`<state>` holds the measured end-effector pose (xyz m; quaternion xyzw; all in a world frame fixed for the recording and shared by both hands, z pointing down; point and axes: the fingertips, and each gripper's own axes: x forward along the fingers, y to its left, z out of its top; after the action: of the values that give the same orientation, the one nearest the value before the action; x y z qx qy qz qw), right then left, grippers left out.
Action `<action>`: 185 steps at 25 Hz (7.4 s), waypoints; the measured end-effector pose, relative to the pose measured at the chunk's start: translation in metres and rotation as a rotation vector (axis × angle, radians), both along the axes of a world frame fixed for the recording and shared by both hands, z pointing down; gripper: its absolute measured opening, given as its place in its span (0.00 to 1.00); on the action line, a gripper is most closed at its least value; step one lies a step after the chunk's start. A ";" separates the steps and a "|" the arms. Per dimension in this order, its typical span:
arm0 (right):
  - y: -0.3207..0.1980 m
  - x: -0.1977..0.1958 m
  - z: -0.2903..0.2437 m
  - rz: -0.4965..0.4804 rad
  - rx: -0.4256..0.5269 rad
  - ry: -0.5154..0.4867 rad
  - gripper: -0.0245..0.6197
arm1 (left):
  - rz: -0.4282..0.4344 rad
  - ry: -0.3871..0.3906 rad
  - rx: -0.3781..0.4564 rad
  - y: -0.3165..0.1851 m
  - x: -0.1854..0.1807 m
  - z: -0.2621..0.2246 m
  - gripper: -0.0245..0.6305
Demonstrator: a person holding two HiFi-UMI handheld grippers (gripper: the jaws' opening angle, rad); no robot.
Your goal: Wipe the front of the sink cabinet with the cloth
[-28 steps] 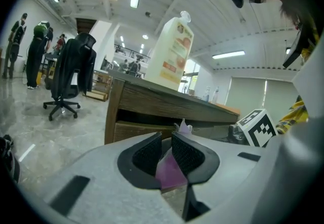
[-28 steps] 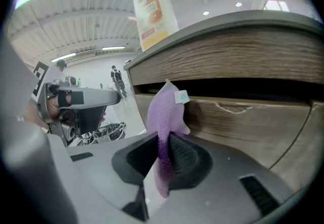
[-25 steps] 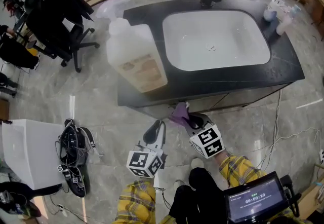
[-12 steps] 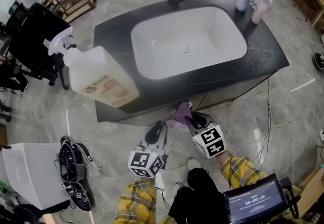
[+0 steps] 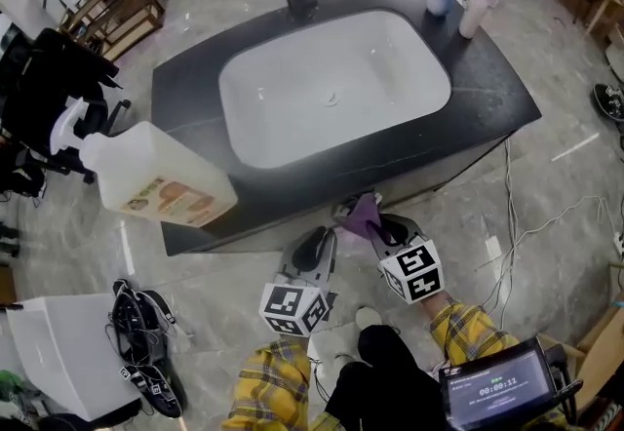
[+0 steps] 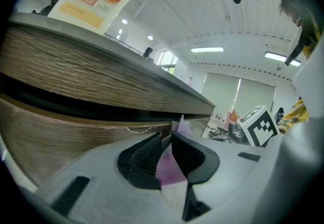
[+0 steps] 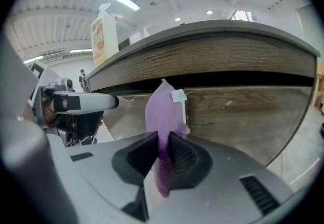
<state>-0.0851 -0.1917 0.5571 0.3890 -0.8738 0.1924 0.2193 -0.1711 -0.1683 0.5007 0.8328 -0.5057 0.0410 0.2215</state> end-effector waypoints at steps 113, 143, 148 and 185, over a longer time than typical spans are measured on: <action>0.058 -0.049 0.057 -0.222 0.072 0.138 0.10 | -0.063 -0.094 -0.088 0.061 -0.058 0.073 0.09; 0.137 -0.262 0.112 -0.694 0.090 0.149 0.10 | -0.481 -0.076 -0.168 0.178 -0.229 0.126 0.09; 0.130 -0.277 0.130 -0.689 0.087 0.153 0.10 | -0.522 -0.056 -0.161 0.180 -0.247 0.139 0.09; 0.029 -0.086 0.146 -0.227 0.090 0.261 0.10 | -0.219 -0.072 -0.144 0.094 -0.124 0.147 0.09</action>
<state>-0.1708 -0.1631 0.7026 0.3190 -0.8840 0.0751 0.3335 -0.2951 -0.0744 0.6481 0.7526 -0.5970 0.0824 0.2654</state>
